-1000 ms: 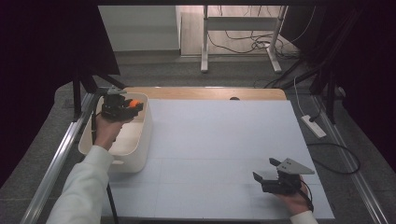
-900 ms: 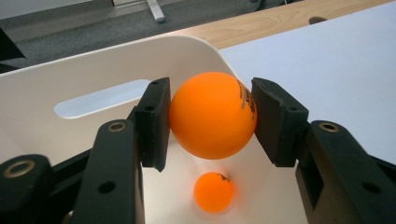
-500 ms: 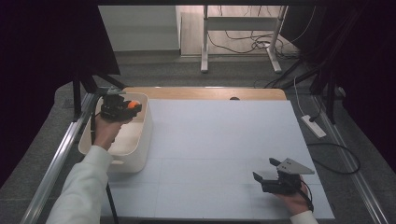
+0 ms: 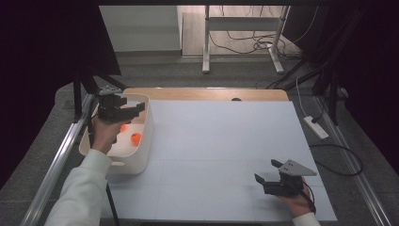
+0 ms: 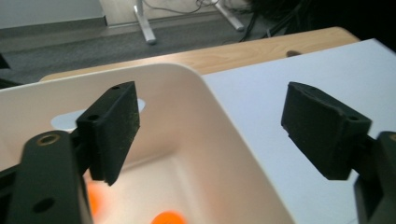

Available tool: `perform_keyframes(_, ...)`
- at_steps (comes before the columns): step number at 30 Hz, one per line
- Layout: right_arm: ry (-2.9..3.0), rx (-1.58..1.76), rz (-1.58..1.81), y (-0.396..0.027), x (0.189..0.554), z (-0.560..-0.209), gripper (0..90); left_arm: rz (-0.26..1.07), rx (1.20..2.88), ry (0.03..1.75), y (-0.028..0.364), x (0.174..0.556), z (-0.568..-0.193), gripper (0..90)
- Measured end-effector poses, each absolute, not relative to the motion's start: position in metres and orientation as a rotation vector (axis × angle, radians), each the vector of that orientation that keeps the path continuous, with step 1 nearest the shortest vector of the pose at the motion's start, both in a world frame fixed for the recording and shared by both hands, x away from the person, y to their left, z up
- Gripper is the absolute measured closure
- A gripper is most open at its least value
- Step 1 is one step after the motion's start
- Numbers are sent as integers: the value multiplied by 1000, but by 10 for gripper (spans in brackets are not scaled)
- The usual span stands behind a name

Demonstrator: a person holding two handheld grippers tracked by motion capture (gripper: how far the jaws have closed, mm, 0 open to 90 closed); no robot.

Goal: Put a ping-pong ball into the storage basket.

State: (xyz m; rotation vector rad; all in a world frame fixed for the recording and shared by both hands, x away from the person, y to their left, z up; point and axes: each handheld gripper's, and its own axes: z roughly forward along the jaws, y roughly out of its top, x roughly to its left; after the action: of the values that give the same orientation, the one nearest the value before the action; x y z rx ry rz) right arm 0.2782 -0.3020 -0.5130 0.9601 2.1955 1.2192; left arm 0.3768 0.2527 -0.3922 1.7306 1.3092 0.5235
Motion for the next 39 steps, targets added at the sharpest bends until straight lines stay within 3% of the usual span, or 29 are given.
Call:
perform_keyframes(23, 2200, 948, 1236, -302, 274, -512, 138, 417, 1780, 987, 216, 326, -374, 185)
perform_keyframes(39, 2202, 940, 1220, -301, 272, -512, 138, 377, 1828, 842, 189, 285, -390, 191)
